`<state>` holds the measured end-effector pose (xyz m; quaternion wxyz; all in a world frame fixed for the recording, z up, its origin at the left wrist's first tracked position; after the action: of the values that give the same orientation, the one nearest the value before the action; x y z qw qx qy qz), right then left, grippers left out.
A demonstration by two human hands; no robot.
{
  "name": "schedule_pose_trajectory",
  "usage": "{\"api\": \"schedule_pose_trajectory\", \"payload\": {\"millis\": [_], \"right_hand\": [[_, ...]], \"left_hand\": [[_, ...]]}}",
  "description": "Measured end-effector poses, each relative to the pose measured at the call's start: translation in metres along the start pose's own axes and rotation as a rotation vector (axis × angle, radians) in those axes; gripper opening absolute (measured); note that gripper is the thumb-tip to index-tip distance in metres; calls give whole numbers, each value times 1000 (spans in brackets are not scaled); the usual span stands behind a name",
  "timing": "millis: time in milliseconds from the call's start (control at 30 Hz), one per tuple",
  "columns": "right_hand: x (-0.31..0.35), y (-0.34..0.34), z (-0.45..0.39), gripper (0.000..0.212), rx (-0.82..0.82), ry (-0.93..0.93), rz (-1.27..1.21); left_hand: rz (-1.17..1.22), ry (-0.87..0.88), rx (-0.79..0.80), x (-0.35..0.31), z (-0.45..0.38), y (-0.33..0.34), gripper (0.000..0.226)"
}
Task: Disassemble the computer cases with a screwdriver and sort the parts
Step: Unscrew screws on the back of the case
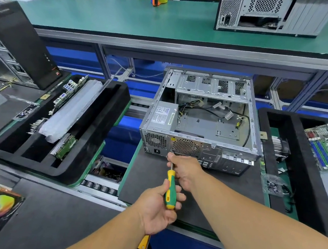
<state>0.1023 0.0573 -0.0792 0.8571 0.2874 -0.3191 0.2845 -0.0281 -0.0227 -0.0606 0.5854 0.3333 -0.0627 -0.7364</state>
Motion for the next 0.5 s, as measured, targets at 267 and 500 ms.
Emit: {"api": "schedule_pose_trajectory", "payload": {"millis": [267, 500], "right_hand": [[-7, 5, 3, 31, -41, 25, 4], [-6, 10, 8, 22, 22, 52, 36]], "left_hand": [[-494, 309, -637, -41, 12, -49, 32], [-39, -9, -211, -2, -1, -24, 59]]}}
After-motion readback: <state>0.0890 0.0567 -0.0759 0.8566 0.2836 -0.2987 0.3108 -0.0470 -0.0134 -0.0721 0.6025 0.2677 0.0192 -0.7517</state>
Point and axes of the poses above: each hand's wrist, its own z-axis away from the middle knuckle, its own y-axis out of the palm, x = y × z, the point moved 10 cm from there along -z, towards the middle knuckle, and after that the axes turned 9 degrees about -z, right-handed, at the moved point
